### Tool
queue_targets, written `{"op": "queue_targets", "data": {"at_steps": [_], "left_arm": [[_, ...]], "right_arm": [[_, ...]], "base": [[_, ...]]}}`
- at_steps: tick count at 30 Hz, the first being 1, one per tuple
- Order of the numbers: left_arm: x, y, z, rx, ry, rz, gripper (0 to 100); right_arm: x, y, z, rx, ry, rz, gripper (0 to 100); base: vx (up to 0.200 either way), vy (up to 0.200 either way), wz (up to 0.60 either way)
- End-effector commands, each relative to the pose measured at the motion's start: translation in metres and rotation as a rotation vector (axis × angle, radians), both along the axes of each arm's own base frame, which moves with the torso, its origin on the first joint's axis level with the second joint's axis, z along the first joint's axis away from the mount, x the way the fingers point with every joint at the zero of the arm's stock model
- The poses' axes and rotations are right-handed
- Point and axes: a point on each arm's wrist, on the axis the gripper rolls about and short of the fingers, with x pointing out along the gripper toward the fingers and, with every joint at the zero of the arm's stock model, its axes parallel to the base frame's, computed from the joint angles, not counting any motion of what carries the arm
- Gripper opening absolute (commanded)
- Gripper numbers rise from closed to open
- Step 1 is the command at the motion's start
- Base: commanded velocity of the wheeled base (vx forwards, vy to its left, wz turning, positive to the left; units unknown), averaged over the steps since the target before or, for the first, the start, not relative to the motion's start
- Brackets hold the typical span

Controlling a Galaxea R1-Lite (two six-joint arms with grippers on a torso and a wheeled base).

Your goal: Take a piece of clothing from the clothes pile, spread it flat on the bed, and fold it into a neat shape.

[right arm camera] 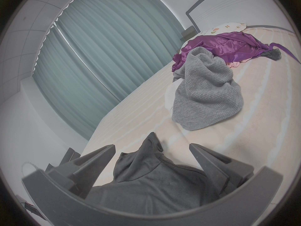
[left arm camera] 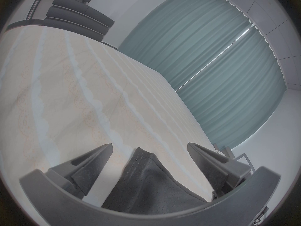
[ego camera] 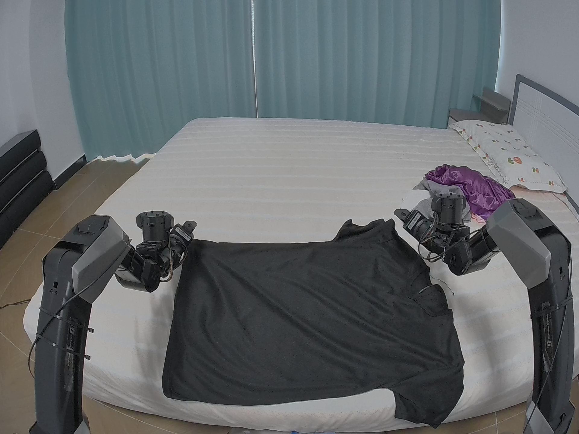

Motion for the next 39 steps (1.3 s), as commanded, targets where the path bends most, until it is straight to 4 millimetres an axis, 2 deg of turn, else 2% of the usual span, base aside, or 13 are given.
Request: {"op": "queue_targets", "data": {"at_steps": [1,15,24,39], "left_arm": [[0.000,0.000,0.001,0.000,-0.002,0.001,100],[0.000,0.000,0.001,0.000,-0.002,0.001,100],[0.000,0.000,0.001,0.000,-0.002,0.001,100],[0.000,0.000,0.001,0.000,-0.003,0.001,100]], "right_arm": [[-0.002,-0.003,0.001,-0.011,0.003,0.001,100],[-0.003,-0.002,-0.010,-0.036,0.026,0.009,100],[-0.003,0.002,-0.029,-0.043,0.063,0.013,100],[-0.001,0.002,-0.035,-0.048,0.067,0.003,100]], "base": [[0.000,0.000,0.00],[0.000,0.000,0.00],[0.000,0.000,0.00],[0.000,0.000,0.00]]}}
